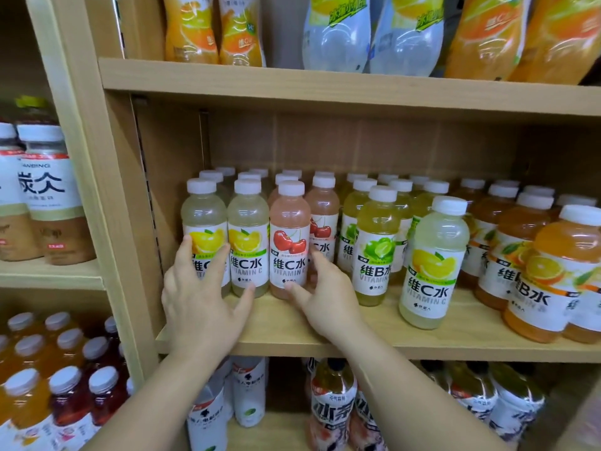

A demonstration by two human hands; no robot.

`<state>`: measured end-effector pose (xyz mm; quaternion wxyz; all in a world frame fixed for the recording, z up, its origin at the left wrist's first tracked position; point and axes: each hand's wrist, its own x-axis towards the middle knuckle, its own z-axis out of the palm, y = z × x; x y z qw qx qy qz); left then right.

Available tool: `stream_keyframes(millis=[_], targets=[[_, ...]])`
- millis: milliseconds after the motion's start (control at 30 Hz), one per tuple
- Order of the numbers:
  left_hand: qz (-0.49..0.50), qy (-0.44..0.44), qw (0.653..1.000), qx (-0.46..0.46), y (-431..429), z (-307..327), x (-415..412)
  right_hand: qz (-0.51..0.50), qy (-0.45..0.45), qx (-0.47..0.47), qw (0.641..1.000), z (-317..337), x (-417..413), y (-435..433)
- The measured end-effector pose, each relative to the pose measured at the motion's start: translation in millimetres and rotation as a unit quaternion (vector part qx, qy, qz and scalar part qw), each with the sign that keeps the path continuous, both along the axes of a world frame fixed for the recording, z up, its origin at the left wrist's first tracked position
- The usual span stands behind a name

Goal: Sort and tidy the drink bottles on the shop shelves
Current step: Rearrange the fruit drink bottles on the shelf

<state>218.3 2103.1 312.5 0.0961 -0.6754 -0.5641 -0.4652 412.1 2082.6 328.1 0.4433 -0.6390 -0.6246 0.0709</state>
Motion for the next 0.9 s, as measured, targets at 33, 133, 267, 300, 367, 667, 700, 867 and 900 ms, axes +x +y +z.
stream_keyframes(millis=[33, 133, 267, 300, 367, 667, 700, 867, 900], targets=[[-0.017, -0.002, 0.999, 0.035, -4, 0, 3, -0.006, 0.002, 0.027, 1.000, 1, 2, -10], [-0.091, 0.006, 0.990, 0.108, -19, 0, 26, -0.032, 0.017, 0.180, 0.983, 7, 16, -49], [-0.220, -0.017, 0.972, 0.080, -32, 12, 78, -0.133, 0.011, 0.335, 0.933, 20, 64, -99], [-0.247, -0.023, 0.968, 0.040, -35, 16, 92, -0.164, 0.021, 0.345, 0.924, 22, 79, -106], [-0.274, -0.026, 0.960, -0.046, -37, 21, 121, -0.222, 0.056, 0.304, 0.925, 22, 108, -112], [-0.196, -0.028, 0.966, -0.164, -15, 27, 185, -0.095, 0.134, 0.029, 0.986, -9, 153, -92], [-0.194, -0.023, 0.967, -0.164, -15, 28, 187, -0.088, 0.132, 0.023, 0.987, -9, 155, -91], [-0.201, -0.037, 0.965, -0.168, -19, 29, 189, -0.061, 0.122, 0.011, 0.991, -12, 162, -90], [-0.205, -0.048, 0.963, -0.168, -20, 28, 187, -0.061, 0.115, 0.010, 0.991, -13, 163, -91]])
